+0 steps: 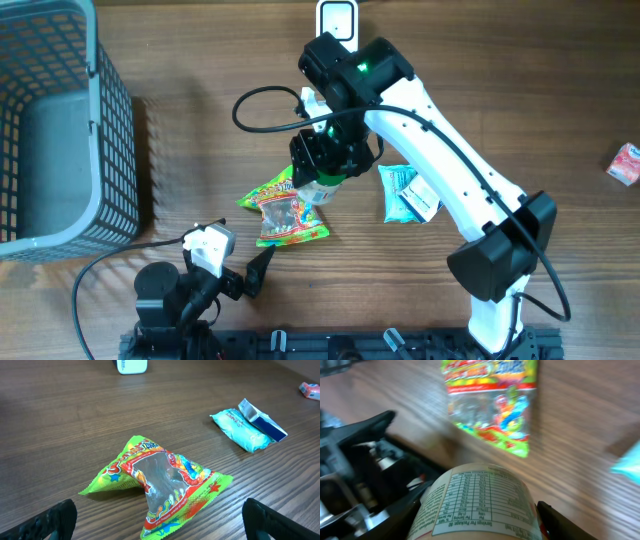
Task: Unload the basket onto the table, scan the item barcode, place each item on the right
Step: 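Raise the green-lidded jar up to the scanner with the right gripper, then carry the jar right and set it at the right table edge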
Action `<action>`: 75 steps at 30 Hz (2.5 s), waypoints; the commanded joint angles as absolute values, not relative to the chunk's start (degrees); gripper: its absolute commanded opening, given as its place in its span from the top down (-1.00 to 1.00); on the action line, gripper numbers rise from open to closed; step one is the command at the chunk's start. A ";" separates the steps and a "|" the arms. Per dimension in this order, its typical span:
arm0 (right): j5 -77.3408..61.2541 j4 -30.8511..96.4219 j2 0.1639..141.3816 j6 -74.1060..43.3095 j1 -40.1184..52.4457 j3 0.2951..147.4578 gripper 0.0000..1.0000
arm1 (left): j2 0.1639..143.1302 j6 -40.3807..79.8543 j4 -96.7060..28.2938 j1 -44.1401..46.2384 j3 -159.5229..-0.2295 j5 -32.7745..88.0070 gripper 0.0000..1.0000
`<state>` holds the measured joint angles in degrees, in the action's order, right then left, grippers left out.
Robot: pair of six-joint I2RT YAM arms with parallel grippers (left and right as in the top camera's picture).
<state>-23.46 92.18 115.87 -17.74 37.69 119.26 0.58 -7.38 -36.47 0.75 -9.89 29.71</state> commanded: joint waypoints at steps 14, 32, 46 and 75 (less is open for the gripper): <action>11.77 65.98 93.67 -9.56 37.65 114.17 -0.16 | 0.43 -7.22 -36.29 0.97 -9.69 29.74 -1.00; 16.12 -33.58 131.79 12.67 25.47 91.92 -0.39 | 0.43 -7.22 -36.32 0.97 -9.69 29.74 -1.00; 11.86 -28.62 132.03 0.91 25.41 99.77 -0.34 | 0.43 -7.22 -36.29 0.97 -9.69 29.74 -1.00; -4.47 42.00 128.42 -16.47 -39.46 103.66 -0.99 | 0.43 -7.20 -36.29 0.97 -9.69 29.74 -1.00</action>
<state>1.06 40.69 128.53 -16.29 -38.65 99.48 0.80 -7.38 -36.47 0.75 -9.89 29.69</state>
